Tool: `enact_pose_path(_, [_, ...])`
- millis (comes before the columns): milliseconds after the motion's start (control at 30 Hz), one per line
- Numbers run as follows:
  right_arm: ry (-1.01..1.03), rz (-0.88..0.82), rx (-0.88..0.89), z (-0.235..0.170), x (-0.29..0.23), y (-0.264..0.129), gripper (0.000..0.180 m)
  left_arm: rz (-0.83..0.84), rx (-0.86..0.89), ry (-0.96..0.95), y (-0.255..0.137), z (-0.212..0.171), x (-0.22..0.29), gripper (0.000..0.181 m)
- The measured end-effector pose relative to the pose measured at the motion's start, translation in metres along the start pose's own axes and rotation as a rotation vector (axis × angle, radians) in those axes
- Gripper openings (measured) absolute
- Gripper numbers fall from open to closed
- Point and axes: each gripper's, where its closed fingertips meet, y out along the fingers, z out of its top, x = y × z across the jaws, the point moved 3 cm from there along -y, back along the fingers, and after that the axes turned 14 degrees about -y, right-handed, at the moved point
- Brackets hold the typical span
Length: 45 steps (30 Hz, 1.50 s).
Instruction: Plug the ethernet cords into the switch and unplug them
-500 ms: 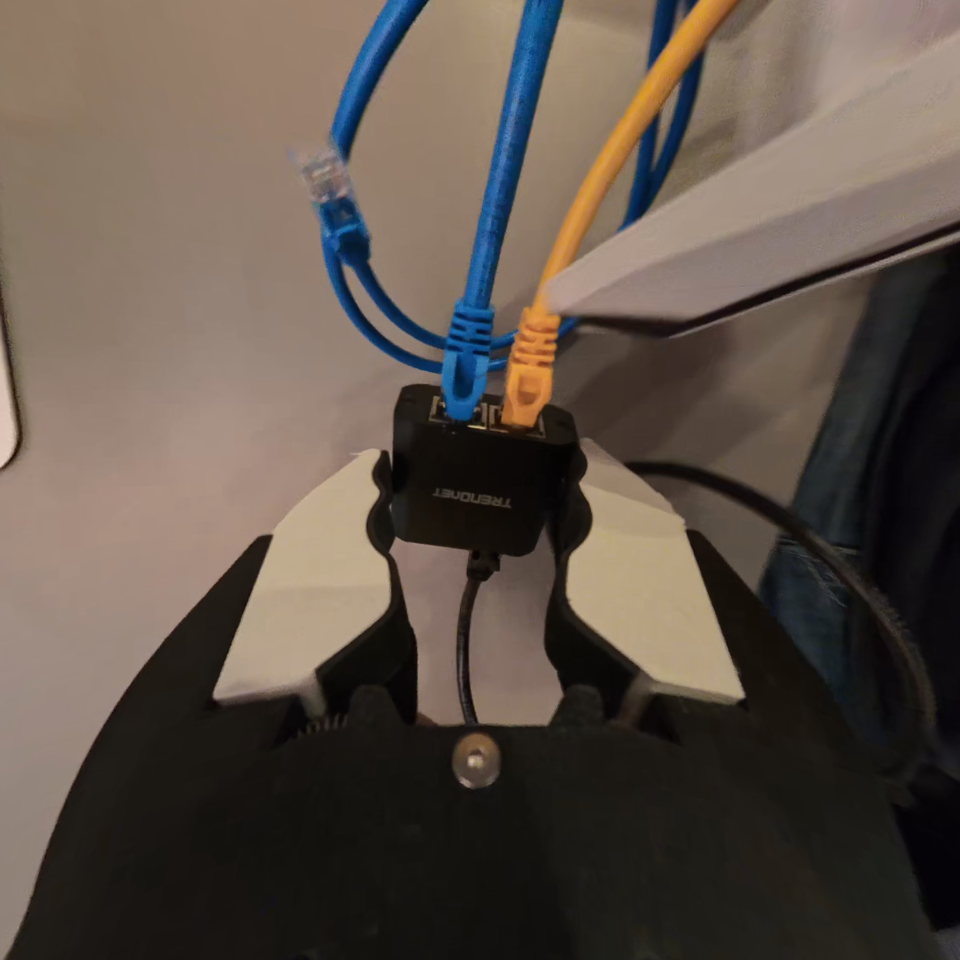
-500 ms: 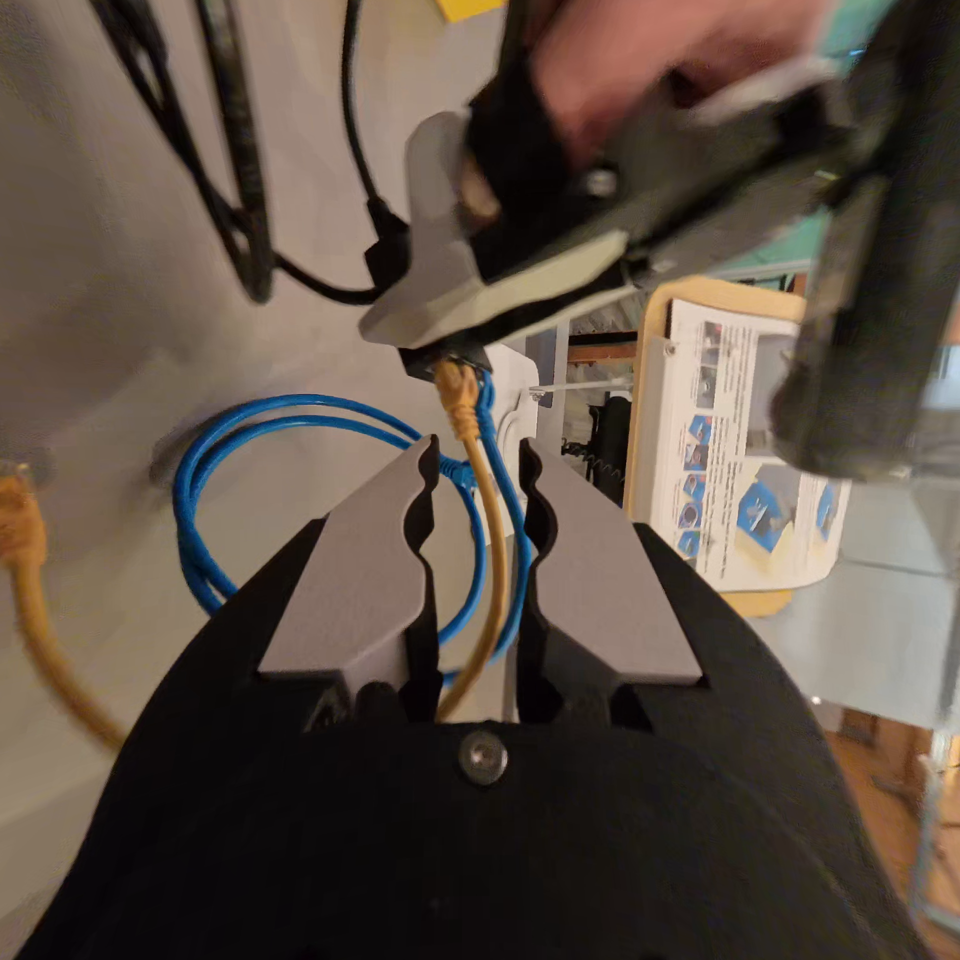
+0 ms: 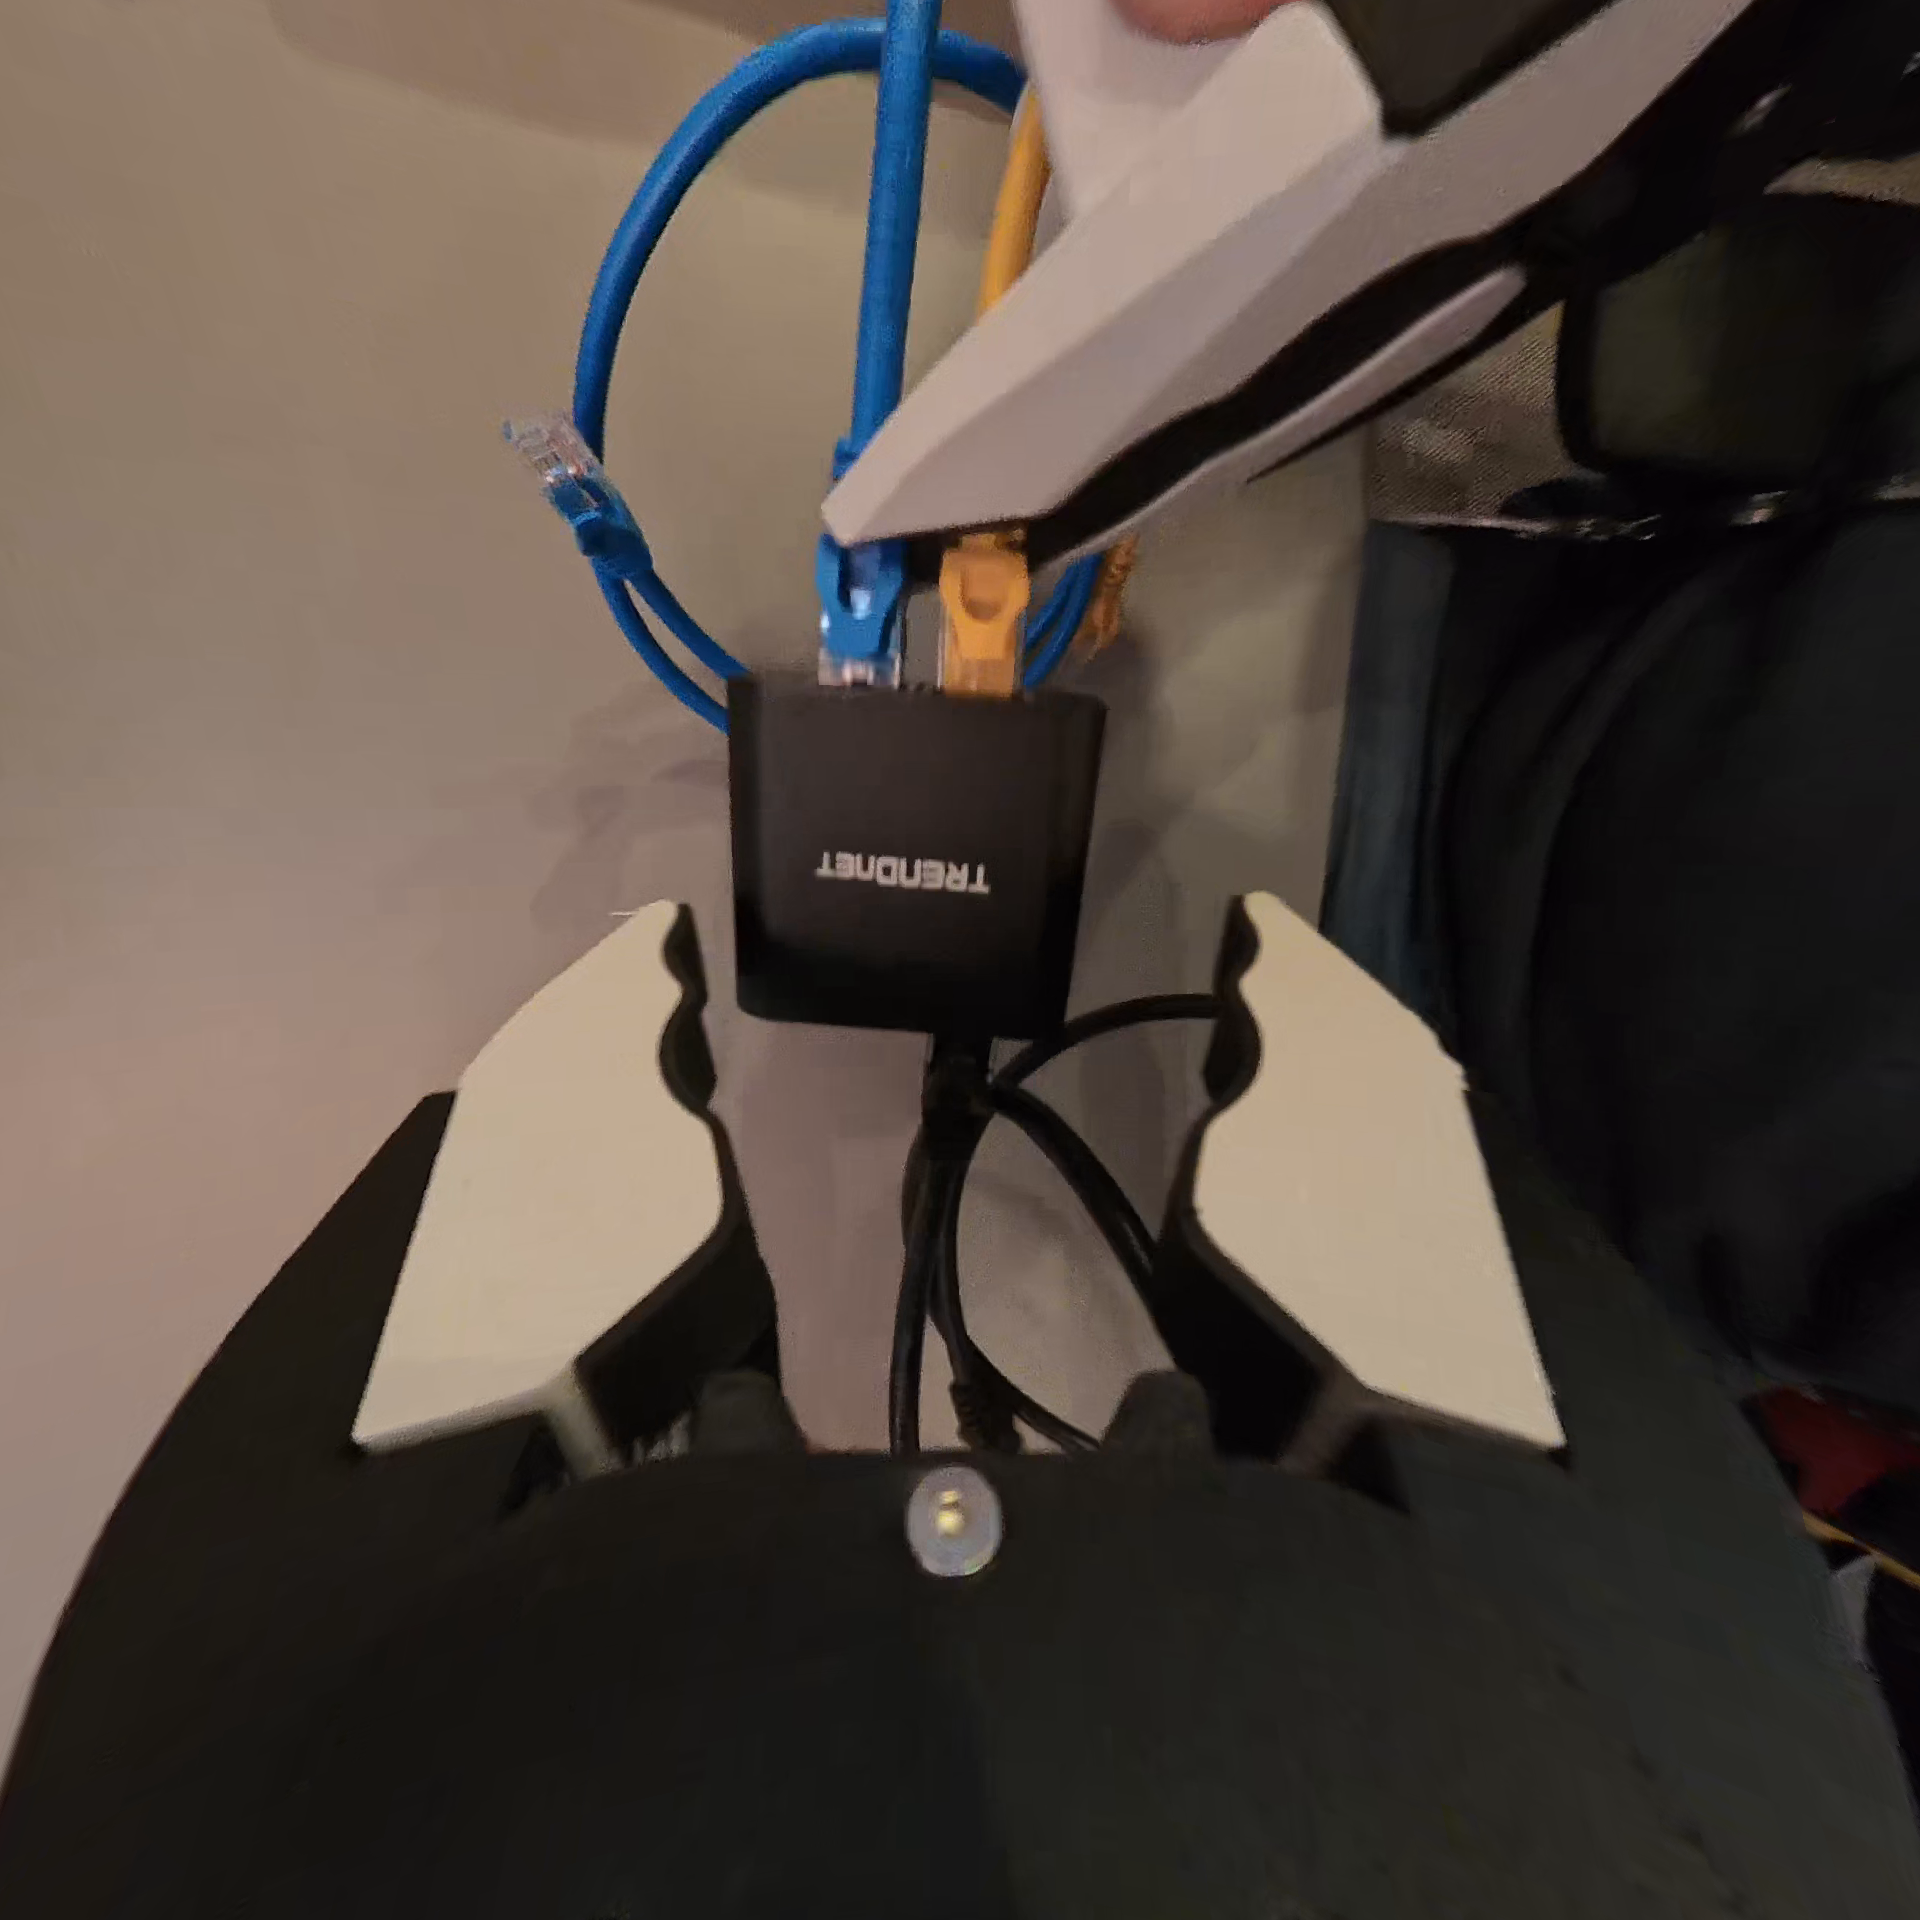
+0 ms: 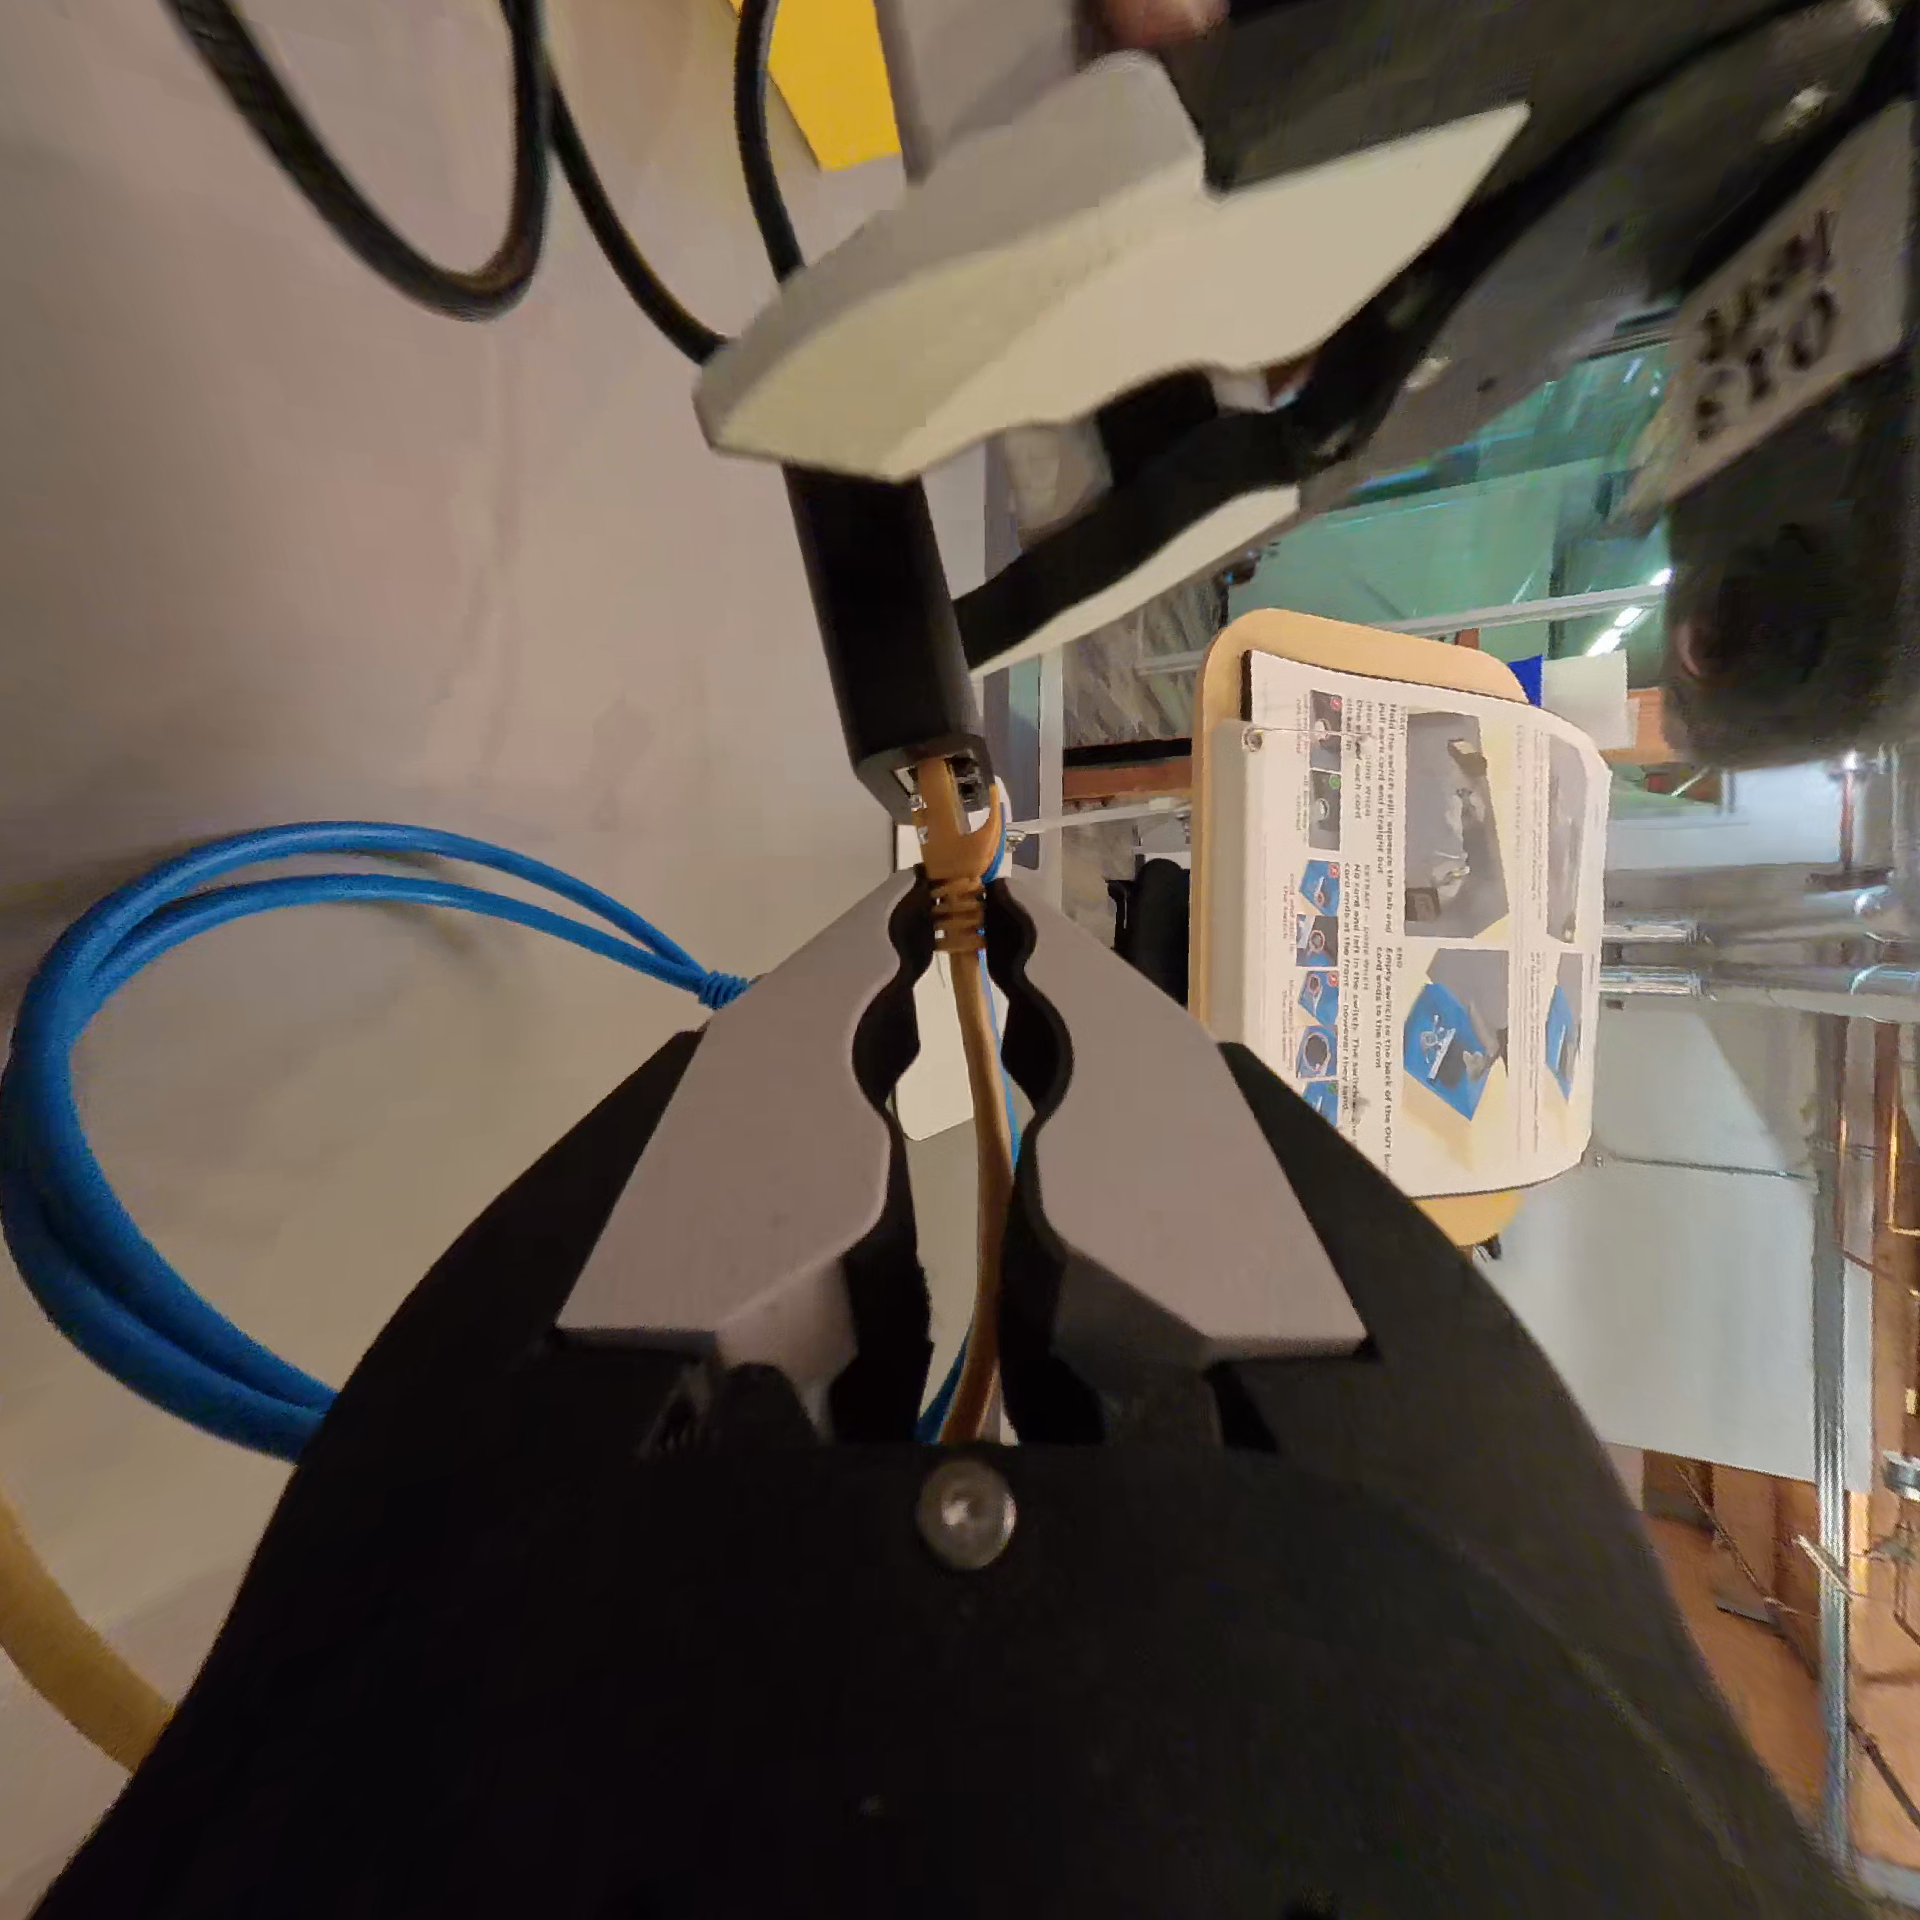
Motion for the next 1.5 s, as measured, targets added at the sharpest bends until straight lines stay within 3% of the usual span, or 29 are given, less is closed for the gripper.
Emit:
enact_pose_path(133, [0.005, -0.059, 0.014, 0.002, 0.005, -0.011, 0.009, -0.066, -0.054, -0.005, 0.019, -0.012, 0.006, 0.108])
enact_pose_path(167, [-0.011, -0.058, 0.017, 0.005, 0.004, -0.012, 0.008, -0.078, -0.043, 0.012, 0.024, -0.01, 0.01, 0.104])
enact_pose_path(233, [-0.02, -0.061, 0.037, 0.011, 0.003, -0.015, 0.008, -0.08, -0.002, 0.01, 0.027, -0.002, 0.014, 0.076])
enact_pose_path(500, [0.044, -0.04, 0.082, 0.01, -0.001, -0.016, 0.009, -0.035, -0.001, -0.039, 0.026, -0.002, 0.017, 0.075])
enact_pose_path(667, [0.026, -0.021, 0.095, 0.014, 0.003, -0.025, 0.021, -0.033, -0.01, -0.093, 0.022, -0.004, 0.016, 0.075])
enact_pose_path(933, [-0.102, -0.003, 0.098, 0.025, 0.009, -0.022, 0.013, -0.033, -0.05, -0.114, 0.021, 0.001, 0.022, 0.075])
enact_pose_path(1500, [-0.158, 0.116, 0.085, 0.019, 0.009, -0.029, 0.009, -0.107, -0.011, -0.159, 0.017, 0.008, 0.03, 0.075])
